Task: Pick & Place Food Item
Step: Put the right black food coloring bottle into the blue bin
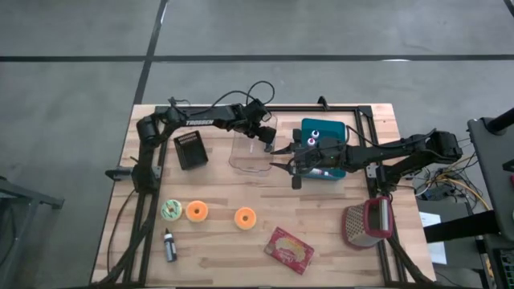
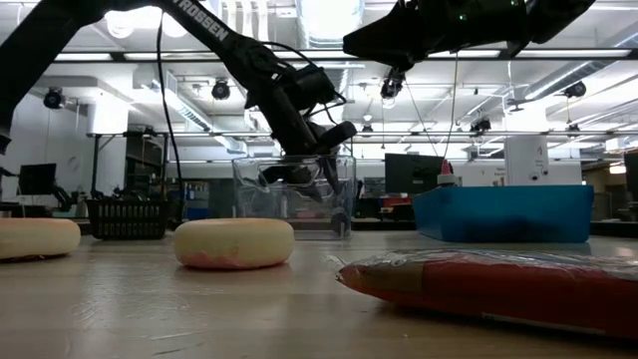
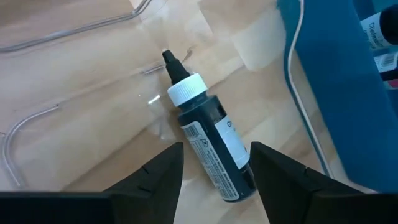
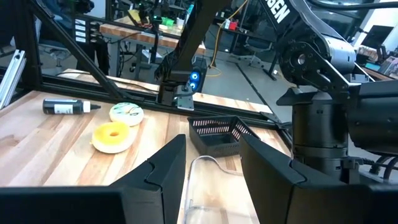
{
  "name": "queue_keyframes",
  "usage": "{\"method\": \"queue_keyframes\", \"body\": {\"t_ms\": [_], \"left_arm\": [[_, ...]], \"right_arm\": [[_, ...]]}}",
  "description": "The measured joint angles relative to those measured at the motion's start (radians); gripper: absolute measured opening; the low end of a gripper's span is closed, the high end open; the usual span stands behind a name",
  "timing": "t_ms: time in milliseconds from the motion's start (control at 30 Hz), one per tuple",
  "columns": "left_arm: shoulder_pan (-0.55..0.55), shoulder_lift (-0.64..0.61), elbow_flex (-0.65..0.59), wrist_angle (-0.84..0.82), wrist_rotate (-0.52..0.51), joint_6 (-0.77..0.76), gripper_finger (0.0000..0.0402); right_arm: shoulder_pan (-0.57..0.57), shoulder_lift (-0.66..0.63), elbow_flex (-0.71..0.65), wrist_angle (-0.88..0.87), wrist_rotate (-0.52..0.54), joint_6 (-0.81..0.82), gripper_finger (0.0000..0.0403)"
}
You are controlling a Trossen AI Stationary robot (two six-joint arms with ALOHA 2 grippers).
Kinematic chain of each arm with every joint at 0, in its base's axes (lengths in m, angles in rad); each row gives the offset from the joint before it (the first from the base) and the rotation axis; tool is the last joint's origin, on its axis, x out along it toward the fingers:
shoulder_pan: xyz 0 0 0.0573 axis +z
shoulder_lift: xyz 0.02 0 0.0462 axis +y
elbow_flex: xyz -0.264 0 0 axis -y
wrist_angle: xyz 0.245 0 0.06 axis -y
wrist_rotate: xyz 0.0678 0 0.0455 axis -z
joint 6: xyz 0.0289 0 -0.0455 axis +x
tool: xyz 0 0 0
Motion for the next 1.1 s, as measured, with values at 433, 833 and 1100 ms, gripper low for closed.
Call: {"method": "queue_keyframes", "body": {"t_ms": [433,833,1100], "left_arm": [[-0.010,0.003,0.146,-0.199,-0.072,0.084,0.0191],[-0.019,0.060,0.143,-0.218,-0.056,0.107,0.0191],[-0.019,0.098,0.143,-0.222,-0.052,0.090,0.0191]], "right_arm": [[0.000,0.000,0.000,0.000,0.000,0.000,0.0144],[0.000,0.000,0.000,0.000,0.000,0.000,0.0144],[0.000,0.000,0.000,0.000,0.000,0.000,0.0144]]}}
